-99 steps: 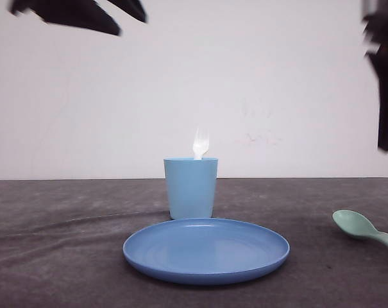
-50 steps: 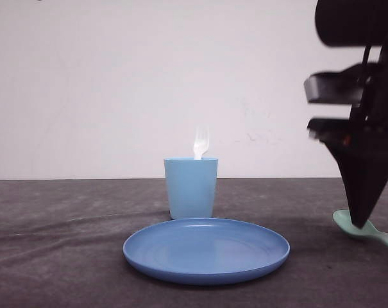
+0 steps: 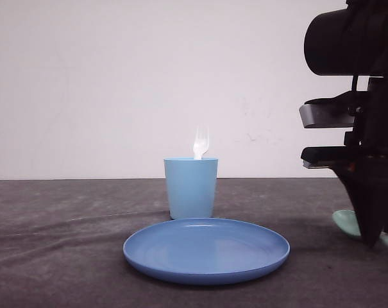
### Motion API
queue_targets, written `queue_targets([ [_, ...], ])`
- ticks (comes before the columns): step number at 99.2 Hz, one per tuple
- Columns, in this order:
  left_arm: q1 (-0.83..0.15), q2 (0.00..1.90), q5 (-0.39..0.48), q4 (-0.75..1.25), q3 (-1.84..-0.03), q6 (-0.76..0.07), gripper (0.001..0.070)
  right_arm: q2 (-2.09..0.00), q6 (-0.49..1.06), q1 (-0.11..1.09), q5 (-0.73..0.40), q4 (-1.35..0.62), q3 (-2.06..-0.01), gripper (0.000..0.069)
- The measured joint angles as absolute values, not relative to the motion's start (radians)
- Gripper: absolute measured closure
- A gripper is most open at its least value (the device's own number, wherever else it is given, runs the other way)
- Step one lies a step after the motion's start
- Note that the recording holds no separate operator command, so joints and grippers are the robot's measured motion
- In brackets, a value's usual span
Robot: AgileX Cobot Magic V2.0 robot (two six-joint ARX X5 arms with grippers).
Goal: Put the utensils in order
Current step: 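Lower the right gripper onto the mint-green spoon and grasp it, then carry the spoon with the right gripper and release it into the cup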
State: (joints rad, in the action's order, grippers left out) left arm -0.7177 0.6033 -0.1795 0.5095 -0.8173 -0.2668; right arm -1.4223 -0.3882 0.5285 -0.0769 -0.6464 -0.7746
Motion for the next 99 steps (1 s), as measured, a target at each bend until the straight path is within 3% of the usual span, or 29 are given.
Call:
queue_targets([
  [36, -0.718, 0.603, -0.179, 0.538, -0.817, -0.267, 0.0471, -1.413, -0.391, 0.529, -0.088, -0.647, -0.775, 0.0623],
  [51, -0.718, 0.603, -0.179, 0.542, -0.817, -0.267, 0.0471, -1.307, -0.382, 0.545, -0.109, -0.635, -0.809, 0.0625],
  [73, -0.718, 0.603, -0.179, 0.542, -0.817, -0.267, 0.0471, -1.151, -0.356, 0.615, -0.105, -0.451, -0.937, 0.0626],
  [99, -0.718, 0.603, -0.179, 0.542, -0.817, -0.275, 0.0471, -1.214, -0.297, 0.718, -0.082, -0.141, -0.973, 0.0628],
])
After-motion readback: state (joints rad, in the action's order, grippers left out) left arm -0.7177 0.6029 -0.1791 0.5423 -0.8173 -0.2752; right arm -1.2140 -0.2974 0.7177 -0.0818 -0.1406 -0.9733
